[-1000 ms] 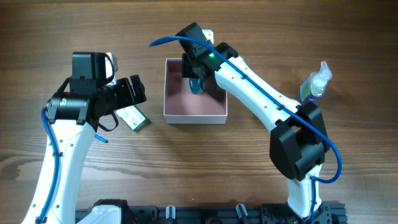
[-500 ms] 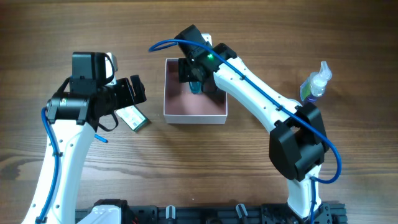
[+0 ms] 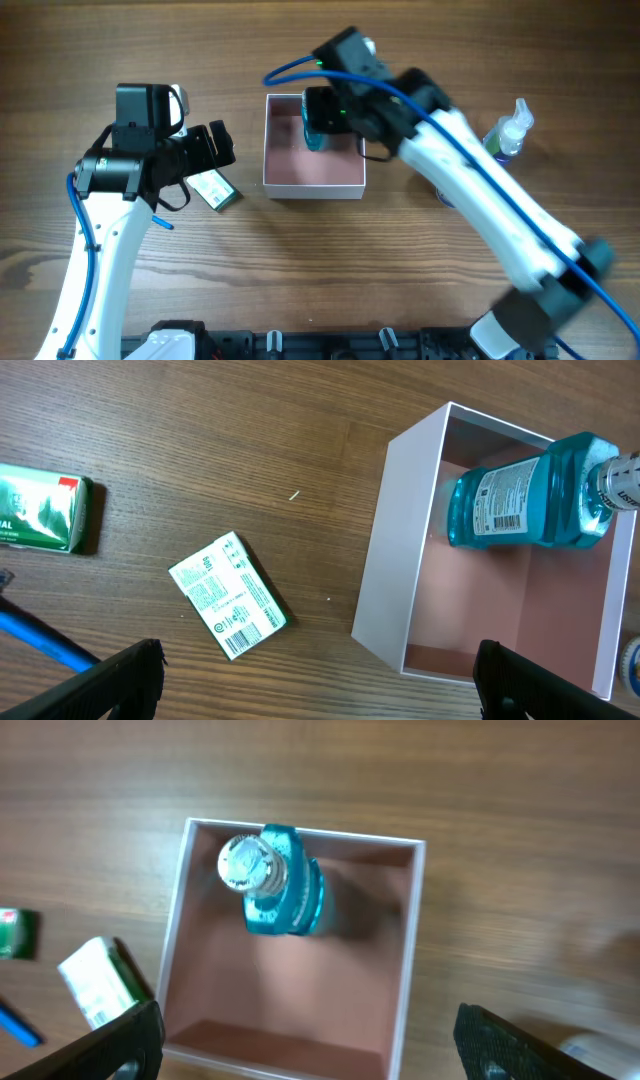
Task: Pack container
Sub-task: 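Move the right gripper to the foam soap pump bottle and grasp it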
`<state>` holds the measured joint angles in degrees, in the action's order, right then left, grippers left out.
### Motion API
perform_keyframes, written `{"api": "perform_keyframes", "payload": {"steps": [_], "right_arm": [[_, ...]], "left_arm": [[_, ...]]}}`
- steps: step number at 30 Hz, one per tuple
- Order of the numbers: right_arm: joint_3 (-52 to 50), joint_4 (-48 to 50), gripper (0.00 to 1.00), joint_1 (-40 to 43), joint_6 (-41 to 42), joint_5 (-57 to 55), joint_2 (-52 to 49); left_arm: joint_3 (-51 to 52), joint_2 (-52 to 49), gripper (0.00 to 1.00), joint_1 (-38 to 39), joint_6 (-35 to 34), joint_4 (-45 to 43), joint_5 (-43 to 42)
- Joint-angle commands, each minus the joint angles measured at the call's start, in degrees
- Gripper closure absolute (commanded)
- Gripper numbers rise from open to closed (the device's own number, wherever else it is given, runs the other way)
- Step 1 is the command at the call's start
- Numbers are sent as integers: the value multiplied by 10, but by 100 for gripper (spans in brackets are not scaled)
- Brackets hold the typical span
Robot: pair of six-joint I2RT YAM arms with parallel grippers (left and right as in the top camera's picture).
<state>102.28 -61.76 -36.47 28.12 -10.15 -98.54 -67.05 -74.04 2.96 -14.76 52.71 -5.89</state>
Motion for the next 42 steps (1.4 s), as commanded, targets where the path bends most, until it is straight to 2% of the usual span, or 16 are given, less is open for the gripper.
{"api": "perform_keyframes", "payload": {"steps": [1, 6, 12, 17, 26, 33, 42], "right_arm": [[10, -29, 2, 46, -11, -40, 75], [10, -94, 0, 194, -23, -35, 143], [5, -127, 0, 386, -203, 76, 143], [-21, -122, 0, 476, -250, 79, 124], [-116, -48, 0, 508, -324, 123, 82], [-205, 42, 0, 508, -329, 128, 52], [-219, 87, 0, 508, -329, 125, 12]], "left_arm": [[-10, -3, 0, 3, -7, -1, -7], [-11, -3, 0, 3, -7, -1, -7], [-10, -3, 0, 3, -7, -1, -7], [-10, -3, 0, 3, -7, -1, -7], [-10, -3, 0, 3, -7, -2, -7], [-10, -3, 0, 3, -7, -2, -7], [-10, -3, 0, 3, -7, -2, -7]]}}
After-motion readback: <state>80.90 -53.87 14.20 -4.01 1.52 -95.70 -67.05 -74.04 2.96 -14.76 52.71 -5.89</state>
